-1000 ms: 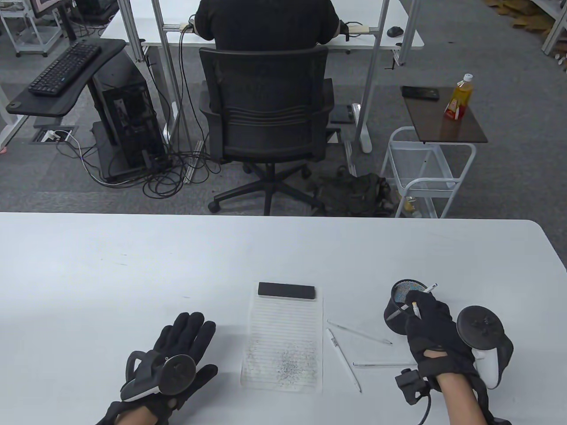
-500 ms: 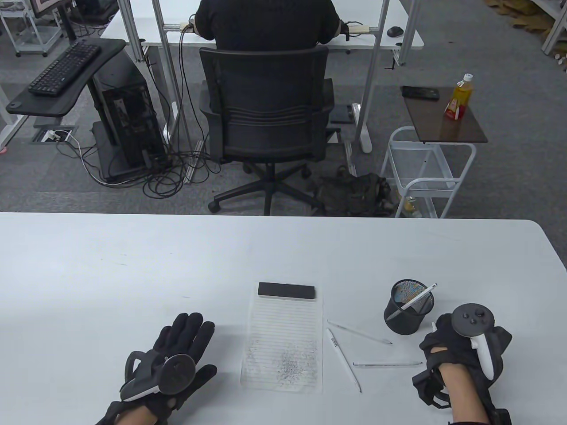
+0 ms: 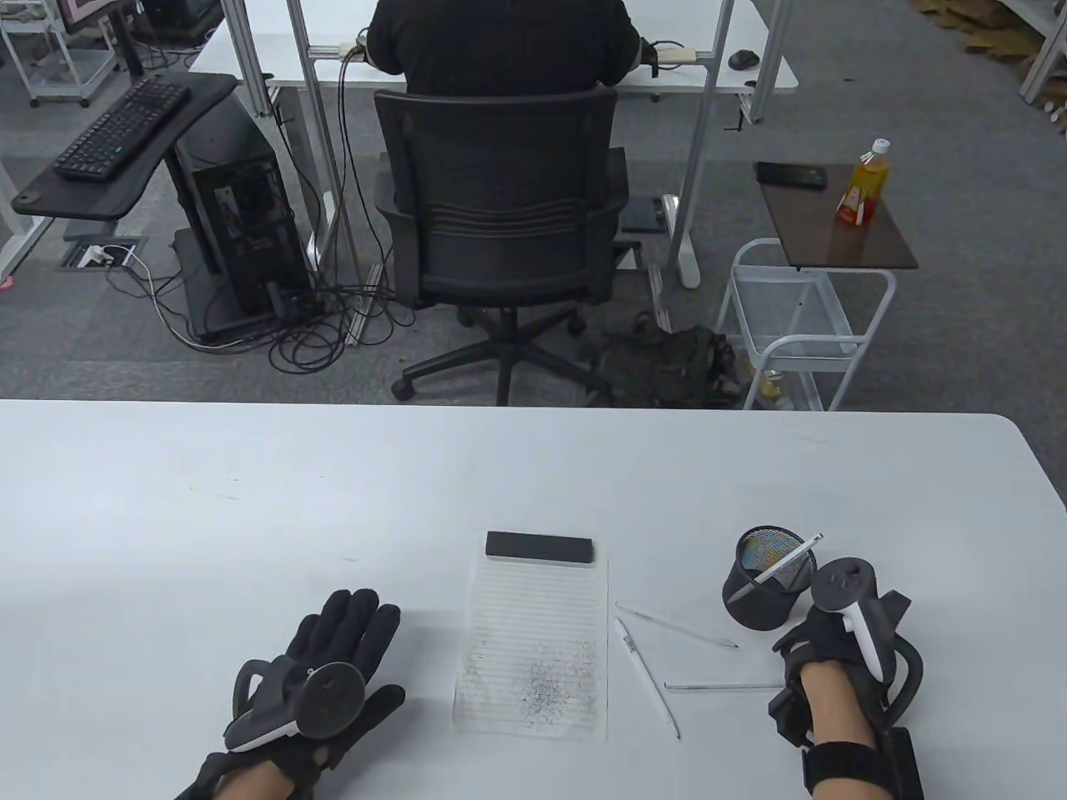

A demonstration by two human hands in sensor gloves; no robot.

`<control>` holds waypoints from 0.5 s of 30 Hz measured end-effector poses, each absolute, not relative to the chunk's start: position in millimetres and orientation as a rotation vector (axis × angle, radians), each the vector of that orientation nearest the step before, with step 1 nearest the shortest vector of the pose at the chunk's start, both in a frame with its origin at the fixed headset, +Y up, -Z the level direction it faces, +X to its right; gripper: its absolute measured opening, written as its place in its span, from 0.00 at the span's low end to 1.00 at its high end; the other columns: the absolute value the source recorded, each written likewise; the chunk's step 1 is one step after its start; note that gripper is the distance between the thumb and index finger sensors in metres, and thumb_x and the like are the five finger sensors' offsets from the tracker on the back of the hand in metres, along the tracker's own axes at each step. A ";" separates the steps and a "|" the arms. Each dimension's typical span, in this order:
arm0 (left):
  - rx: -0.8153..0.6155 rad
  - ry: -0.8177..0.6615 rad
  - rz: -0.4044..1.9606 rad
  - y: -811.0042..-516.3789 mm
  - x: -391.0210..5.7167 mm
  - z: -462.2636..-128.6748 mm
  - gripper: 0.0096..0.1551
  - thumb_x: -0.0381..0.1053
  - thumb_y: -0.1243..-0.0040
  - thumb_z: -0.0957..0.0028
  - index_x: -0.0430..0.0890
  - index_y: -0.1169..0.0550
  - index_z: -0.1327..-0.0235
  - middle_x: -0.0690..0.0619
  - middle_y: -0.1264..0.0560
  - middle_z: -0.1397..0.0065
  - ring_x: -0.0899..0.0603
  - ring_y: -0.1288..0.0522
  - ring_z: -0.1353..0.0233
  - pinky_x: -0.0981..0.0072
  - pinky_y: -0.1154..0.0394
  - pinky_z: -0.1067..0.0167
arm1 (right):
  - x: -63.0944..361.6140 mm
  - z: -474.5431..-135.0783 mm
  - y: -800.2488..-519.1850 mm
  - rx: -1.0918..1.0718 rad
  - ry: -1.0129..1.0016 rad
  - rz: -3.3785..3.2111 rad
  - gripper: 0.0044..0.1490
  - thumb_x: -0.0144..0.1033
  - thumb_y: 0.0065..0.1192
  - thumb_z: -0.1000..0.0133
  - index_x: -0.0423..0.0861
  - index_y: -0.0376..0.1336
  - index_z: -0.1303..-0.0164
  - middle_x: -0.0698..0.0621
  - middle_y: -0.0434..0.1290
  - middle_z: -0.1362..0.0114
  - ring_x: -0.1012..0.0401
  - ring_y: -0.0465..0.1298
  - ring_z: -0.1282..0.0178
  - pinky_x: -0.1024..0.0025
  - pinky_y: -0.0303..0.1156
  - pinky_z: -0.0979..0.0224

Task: Press to extend mechanical pencil leads

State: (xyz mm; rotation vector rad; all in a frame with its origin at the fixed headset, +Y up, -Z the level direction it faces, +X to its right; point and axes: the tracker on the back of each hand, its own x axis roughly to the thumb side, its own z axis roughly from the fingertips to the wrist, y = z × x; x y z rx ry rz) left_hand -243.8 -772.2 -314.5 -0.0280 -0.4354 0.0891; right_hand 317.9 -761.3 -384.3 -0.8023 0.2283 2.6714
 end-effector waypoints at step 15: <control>0.023 -0.456 0.096 -760.3 -239.8 -308.9 0.53 0.70 0.50 0.51 0.51 0.53 0.17 0.43 0.56 0.13 0.28 0.54 0.15 0.32 0.48 0.24 | 313.7 -387.3 -763.4 -0.789 0.196 2.762 0.27 0.34 0.81 0.50 0.36 0.75 0.44 0.39 0.81 0.47 0.45 0.84 0.53 0.44 0.81 0.45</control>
